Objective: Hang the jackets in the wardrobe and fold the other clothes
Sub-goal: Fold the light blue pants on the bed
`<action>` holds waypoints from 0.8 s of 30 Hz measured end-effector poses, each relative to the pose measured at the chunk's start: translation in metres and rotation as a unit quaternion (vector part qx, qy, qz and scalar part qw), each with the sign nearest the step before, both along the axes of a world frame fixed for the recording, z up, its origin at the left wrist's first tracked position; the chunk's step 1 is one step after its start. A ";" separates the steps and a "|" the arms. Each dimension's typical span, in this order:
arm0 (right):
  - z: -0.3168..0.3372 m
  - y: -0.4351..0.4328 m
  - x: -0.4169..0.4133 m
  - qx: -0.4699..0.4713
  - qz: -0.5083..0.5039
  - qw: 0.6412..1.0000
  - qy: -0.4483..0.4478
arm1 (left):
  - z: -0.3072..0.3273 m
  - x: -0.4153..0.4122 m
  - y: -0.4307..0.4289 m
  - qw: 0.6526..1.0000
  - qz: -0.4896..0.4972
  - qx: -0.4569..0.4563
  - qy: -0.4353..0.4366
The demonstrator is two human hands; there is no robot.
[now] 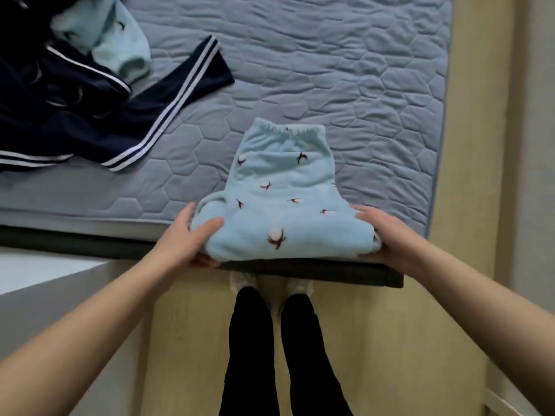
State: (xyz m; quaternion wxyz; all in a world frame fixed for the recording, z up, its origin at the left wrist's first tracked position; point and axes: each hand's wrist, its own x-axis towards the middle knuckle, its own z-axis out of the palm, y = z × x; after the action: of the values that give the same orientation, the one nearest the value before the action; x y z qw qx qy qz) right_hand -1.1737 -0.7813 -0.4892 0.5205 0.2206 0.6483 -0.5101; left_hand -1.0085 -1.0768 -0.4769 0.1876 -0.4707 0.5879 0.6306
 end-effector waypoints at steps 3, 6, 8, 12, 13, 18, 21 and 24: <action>-0.010 -0.036 -0.069 0.044 -0.067 0.997 0.015 | -0.016 -0.074 -0.018 0.999 0.031 -0.022 -0.012; -0.053 -0.072 -0.127 0.046 -0.080 0.993 0.073 | -0.058 -0.150 -0.035 0.998 0.059 -0.036 -0.012; -0.092 -0.092 -0.148 0.084 -0.051 0.987 0.125 | -0.100 -0.182 -0.040 0.994 0.045 -0.100 -0.004; -0.162 -0.099 -0.130 0.197 0.107 0.942 0.251 | -0.160 -0.180 -0.031 0.955 -0.107 -0.272 -0.045; -0.170 -0.096 -0.117 0.203 0.125 0.935 0.261 | -0.169 -0.174 -0.027 0.943 -0.124 -0.307 -0.036; -0.181 -0.097 -0.103 0.197 0.058 0.917 0.343 | -0.186 -0.171 -0.034 0.930 -0.038 -0.365 0.007; -0.180 -0.119 -0.130 0.169 0.049 0.926 0.335 | -0.188 -0.195 -0.053 0.931 -0.019 -0.364 -0.005; -0.184 -0.139 -0.155 0.172 0.016 0.934 0.312 | -0.186 -0.217 -0.065 0.926 -0.031 -0.377 -0.007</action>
State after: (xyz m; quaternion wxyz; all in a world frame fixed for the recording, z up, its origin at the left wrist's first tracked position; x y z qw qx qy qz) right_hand -1.3284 -0.9198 -0.6732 0.2541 0.1262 0.8594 -0.4254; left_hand -1.2257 -1.1415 -0.6632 0.0194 -0.4928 0.7950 0.3531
